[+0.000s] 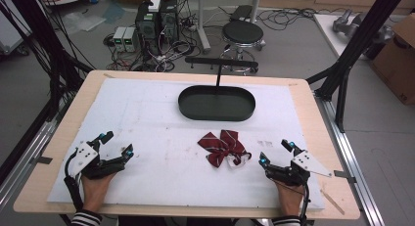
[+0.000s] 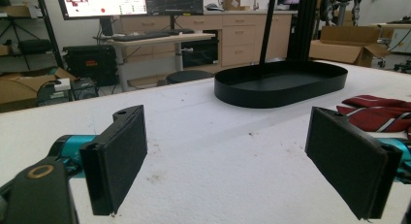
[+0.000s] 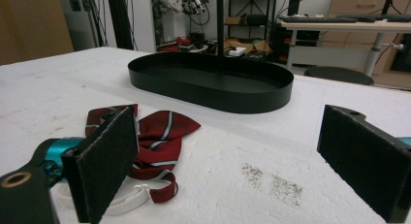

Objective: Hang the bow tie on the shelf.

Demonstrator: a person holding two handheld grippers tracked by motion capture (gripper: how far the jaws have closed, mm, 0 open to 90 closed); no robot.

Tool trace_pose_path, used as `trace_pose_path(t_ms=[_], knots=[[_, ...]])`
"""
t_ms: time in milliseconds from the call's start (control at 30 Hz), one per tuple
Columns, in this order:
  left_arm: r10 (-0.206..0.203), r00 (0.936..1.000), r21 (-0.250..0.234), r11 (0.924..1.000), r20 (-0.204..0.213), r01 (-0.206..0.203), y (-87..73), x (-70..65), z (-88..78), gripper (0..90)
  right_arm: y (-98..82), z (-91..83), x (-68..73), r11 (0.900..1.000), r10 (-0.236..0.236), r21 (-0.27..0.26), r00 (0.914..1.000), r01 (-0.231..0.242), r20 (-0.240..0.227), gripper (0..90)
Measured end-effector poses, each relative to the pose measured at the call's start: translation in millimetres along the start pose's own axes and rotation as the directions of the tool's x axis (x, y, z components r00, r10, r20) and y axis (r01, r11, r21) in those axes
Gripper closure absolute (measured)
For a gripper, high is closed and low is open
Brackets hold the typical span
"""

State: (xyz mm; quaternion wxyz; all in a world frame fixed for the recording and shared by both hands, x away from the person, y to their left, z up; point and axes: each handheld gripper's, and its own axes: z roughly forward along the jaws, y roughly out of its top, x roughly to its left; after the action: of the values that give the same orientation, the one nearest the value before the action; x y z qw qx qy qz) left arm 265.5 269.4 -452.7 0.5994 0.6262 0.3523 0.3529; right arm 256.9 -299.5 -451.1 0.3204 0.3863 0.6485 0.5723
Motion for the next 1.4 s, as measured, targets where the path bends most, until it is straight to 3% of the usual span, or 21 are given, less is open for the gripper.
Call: trace_pose_path(t_ms=[567,767,1033,1200,1400], knots=[[-0.022,0.9997,-0.016,0.9996,-0.011,0.021,-0.5,1.3,-1.1,16.3,-0.4,-1.4,-1.5,1.000,0.007,-0.018,0.9999,-0.007,-0.008,6.5],[-0.022,0.9997,-0.023,0.9995,-0.009,0.022,-0.9,1.6,-2.1,16.3,0.7,0.5,-3.4,0.999,0.033,0.005,0.9994,-0.033,-0.006,6.5],[-0.032,0.9994,-0.016,0.9994,-0.013,0.031,-0.6,2.6,-1.6,16.3,5.7,3.3,-1.3,0.999,0.006,0.032,0.9996,-0.005,-0.028,6.5],[-0.033,0.9994,-0.016,0.9993,-0.013,0.033,-0.6,2.7,-1.5,16.3,26.1,4.5,9.2,0.995,-0.039,0.088,0.9929,0.049,-0.112,6.5],[-0.043,0.9989,-0.006,0.9991,-0.017,0.043,-0.3,3.4,-0.5,16.3,50.0,10.8,23.2,0.981,-0.103,0.140,0.9696,0.136,-0.222,6.6]])
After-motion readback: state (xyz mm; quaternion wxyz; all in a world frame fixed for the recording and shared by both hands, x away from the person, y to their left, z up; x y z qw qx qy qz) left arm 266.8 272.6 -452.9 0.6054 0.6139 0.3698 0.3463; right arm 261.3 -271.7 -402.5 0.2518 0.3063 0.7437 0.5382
